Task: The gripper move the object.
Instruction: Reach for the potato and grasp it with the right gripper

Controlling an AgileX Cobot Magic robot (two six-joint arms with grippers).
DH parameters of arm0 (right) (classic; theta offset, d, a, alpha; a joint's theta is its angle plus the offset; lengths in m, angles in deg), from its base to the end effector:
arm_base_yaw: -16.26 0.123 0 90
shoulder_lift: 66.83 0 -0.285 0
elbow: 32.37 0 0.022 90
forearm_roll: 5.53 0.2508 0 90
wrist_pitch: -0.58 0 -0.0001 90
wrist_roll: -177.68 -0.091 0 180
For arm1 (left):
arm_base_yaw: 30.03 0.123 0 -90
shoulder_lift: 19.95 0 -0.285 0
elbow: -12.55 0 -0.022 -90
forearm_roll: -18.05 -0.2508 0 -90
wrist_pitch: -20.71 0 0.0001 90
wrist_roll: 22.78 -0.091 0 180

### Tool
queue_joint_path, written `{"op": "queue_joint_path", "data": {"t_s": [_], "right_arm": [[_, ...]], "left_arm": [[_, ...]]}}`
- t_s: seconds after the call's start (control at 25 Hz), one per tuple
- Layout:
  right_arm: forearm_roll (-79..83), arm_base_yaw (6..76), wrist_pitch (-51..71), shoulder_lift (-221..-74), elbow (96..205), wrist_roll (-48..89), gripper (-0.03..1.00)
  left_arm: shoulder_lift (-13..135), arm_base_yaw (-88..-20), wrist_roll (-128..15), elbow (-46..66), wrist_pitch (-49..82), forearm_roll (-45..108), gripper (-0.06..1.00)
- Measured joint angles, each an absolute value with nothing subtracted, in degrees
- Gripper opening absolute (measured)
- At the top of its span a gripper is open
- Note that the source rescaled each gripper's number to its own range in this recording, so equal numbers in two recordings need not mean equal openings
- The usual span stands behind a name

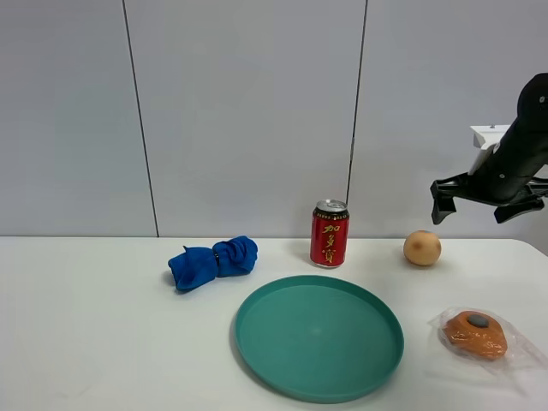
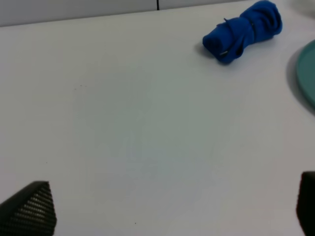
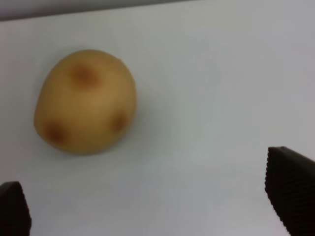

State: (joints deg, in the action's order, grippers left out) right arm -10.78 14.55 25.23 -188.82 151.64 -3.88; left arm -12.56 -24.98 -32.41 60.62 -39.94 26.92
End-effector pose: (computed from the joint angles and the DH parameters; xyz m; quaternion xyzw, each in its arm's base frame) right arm 0.4377 -0.0166 0.1942 -0.0063 0.9469 -0.0318 0.3200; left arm -0.0063 -0.0128 0.2806 0.0373 0.8452 -0.0092 0.5331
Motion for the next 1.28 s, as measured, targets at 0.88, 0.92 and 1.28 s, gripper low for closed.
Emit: {"op": "queue_joint_path", "data": {"t_s": [0.88,0.92,1.28], "right_arm": [[-5.5,14.7,25.9,-200.7,163.4,-3.3,0.96],[-5.5,14.7,25.9,-201.1,163.4,-3.2,0.96],[-4.8,17.2,23.1,-204.4,163.4,-3.2,0.96]], "left_arm": [[-12.6,-25.0,-32.4,60.6,-39.9,26.9,1.00],[-12.6,-25.0,-32.4,60.6,-39.9,26.9,1.00],[-12.6,-25.0,-32.4,60.6,-39.9,26.9,1.00]]}}
